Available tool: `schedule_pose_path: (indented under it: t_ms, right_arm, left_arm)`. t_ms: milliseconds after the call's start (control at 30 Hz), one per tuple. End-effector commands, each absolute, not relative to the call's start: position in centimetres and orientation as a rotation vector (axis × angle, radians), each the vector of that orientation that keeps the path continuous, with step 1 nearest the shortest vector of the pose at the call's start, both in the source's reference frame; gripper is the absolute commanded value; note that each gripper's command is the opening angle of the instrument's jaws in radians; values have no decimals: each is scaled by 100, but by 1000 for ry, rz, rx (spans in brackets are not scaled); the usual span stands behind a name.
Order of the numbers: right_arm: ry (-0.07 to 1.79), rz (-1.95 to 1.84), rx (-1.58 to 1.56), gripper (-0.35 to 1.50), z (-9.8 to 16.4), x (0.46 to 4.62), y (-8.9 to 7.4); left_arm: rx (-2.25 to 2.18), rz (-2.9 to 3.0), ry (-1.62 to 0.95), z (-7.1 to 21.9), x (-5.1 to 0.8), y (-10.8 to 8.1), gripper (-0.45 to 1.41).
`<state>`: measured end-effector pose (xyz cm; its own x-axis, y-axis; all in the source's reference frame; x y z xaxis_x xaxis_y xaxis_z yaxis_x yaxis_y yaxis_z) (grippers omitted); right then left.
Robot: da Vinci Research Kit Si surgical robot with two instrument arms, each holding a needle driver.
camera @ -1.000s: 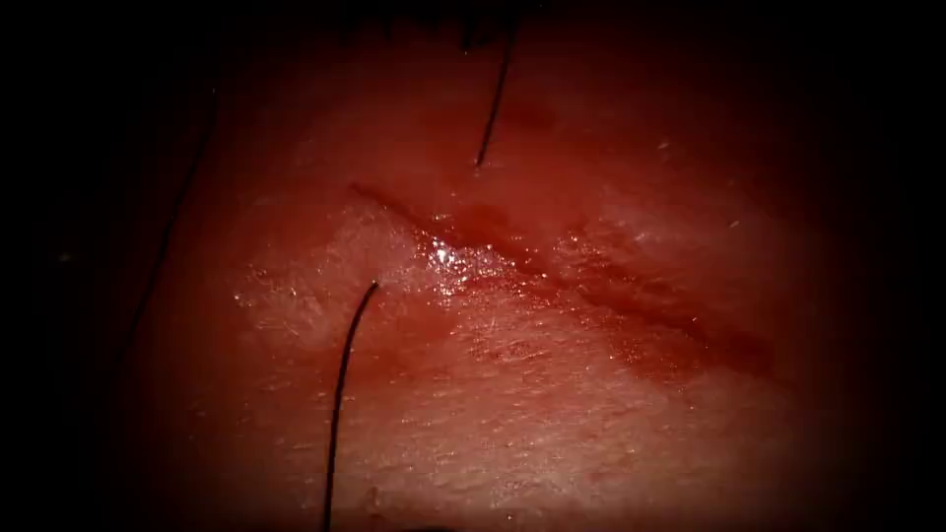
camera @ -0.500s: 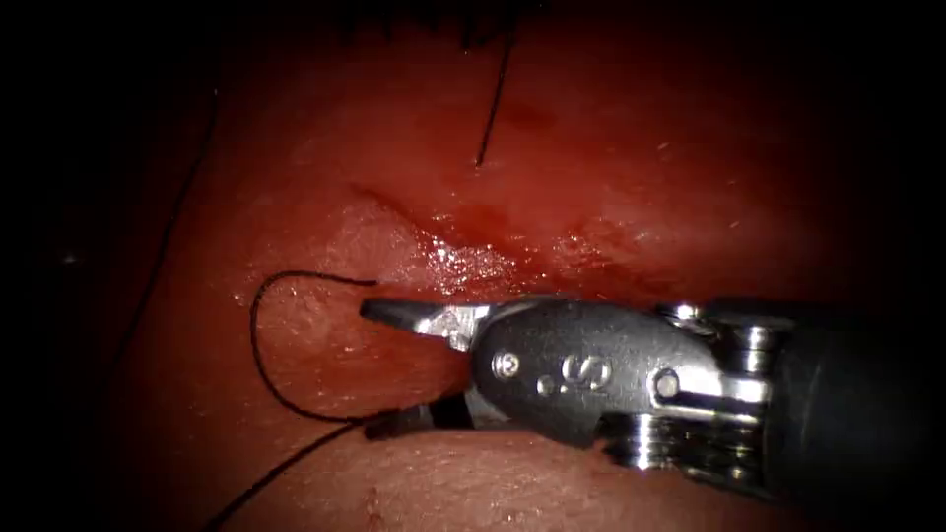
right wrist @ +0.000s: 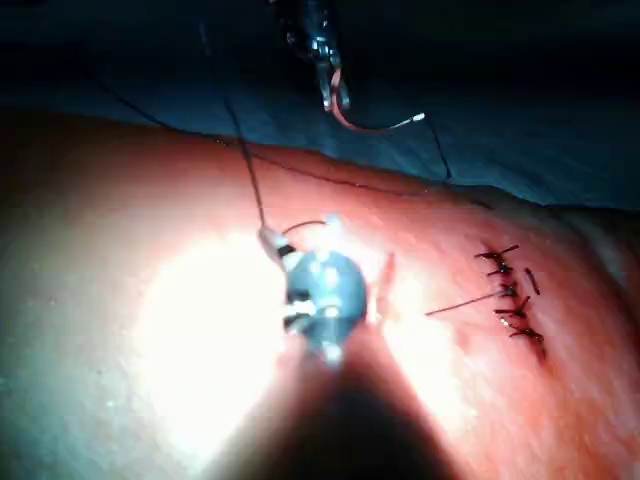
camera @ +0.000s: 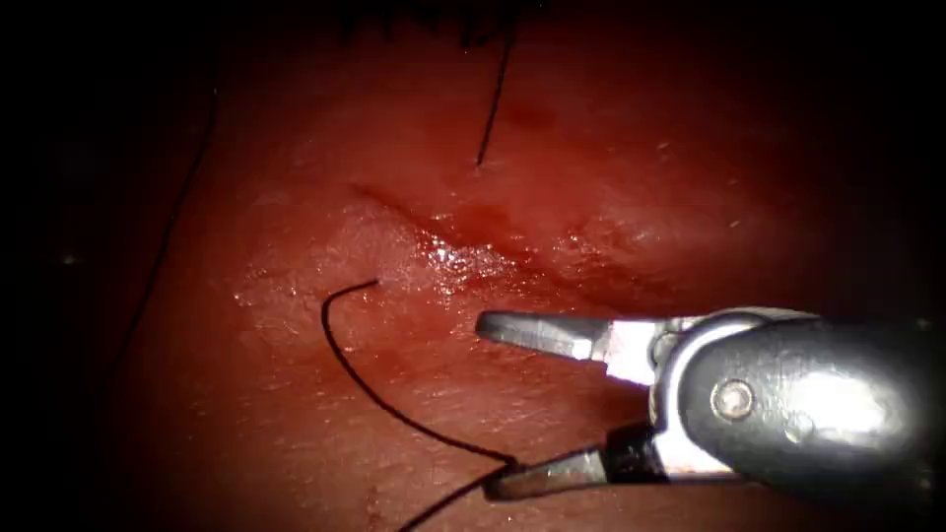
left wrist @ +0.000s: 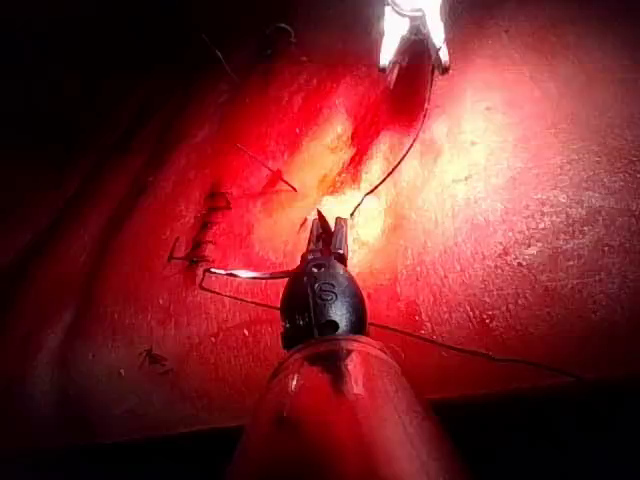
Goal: Wound Closure
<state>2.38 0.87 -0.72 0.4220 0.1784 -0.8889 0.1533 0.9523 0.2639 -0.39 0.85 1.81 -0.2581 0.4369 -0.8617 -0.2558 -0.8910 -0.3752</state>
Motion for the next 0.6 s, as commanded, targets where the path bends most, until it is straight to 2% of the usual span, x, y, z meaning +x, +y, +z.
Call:
schedule_pose_path:
  t_ms: [33, 300, 367, 467, 600]
  right_arm:
    - [1141, 16, 341, 115, -71, 228, 86]
    - [1237, 70, 359, 121, -87, 183, 105]
    - [1244, 73, 366, 93, -90, 175, 113]
    - [1227, 101, 330, 91, -80, 192, 119]
    - [1215, 111, 288, 73, -55, 228, 115]
  left_arm:
    - [-1573, 2183, -222, 187, -44, 84, -45]
    - [-1573, 2183, -222, 187, -44, 84, -45]
    - [-1573, 2183, -221, 187, -45, 84, -45]
    - [-1572, 2182, -220, 187, -46, 84, -45]
    - [-1575, 2182, -222, 187, -46, 84, -45]
